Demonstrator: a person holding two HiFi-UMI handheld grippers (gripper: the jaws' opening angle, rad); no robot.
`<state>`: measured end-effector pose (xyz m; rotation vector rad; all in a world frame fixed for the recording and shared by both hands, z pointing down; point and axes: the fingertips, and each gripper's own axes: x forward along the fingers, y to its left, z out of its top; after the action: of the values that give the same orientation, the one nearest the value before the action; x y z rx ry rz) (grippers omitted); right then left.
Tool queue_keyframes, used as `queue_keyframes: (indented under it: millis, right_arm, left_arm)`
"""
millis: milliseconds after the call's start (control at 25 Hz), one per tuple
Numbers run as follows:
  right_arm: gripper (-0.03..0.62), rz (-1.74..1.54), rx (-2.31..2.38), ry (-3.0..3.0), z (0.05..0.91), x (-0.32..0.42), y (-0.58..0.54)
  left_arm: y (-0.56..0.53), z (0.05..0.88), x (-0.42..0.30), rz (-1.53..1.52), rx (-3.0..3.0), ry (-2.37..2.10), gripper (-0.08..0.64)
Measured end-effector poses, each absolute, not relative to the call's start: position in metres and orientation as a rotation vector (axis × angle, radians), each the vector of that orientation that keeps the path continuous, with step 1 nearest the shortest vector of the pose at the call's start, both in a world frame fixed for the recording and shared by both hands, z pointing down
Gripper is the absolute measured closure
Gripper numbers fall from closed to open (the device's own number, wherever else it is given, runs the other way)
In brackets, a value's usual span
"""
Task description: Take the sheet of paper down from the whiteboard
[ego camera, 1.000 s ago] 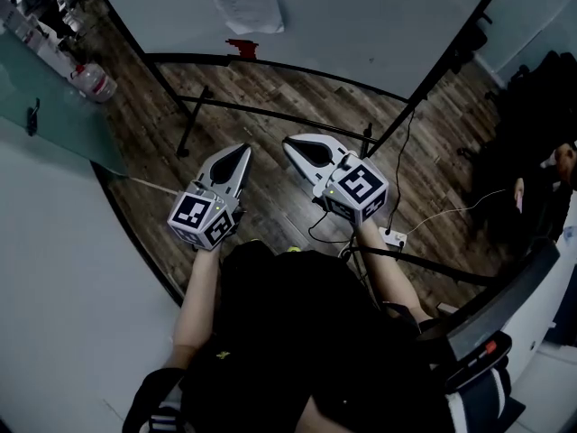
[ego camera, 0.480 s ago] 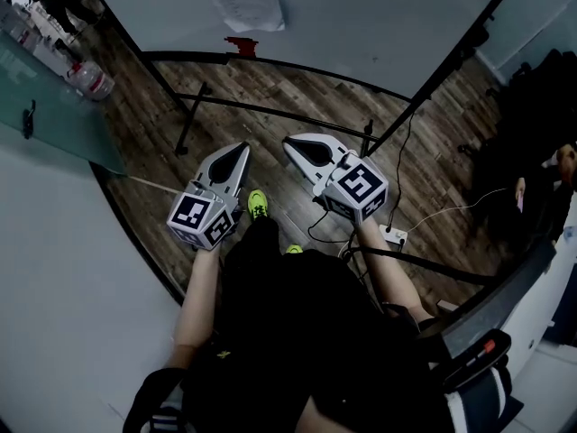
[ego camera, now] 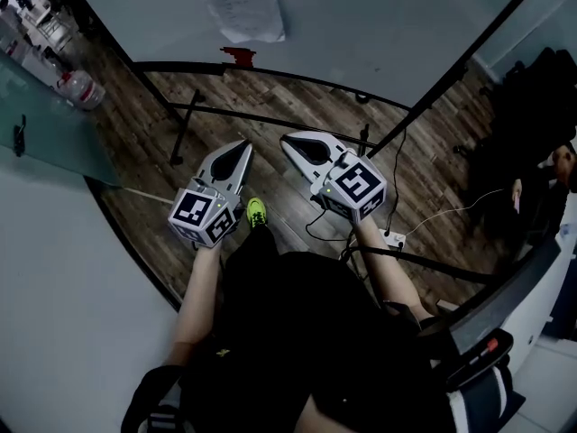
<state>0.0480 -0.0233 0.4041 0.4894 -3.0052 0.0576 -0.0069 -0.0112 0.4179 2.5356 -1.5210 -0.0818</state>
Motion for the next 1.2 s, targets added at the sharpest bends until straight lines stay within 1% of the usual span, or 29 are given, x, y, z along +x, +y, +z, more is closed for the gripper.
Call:
queue_keyframes:
  millis: [480,1200]
  right_arm:
    - [0.566,0.068,0.547,-2.983,0.401,0.01,-0.072]
    - [0.566,0.055,0.642,-2.95,0.394,-0.066,-0.156]
  left_arm:
    - [-0.061,0.412,-0.044,-0.094,2.554,-1.474,0.532]
    - [-0.148,0.408,-0.108,-0.087,2.629,-1.378,0.533]
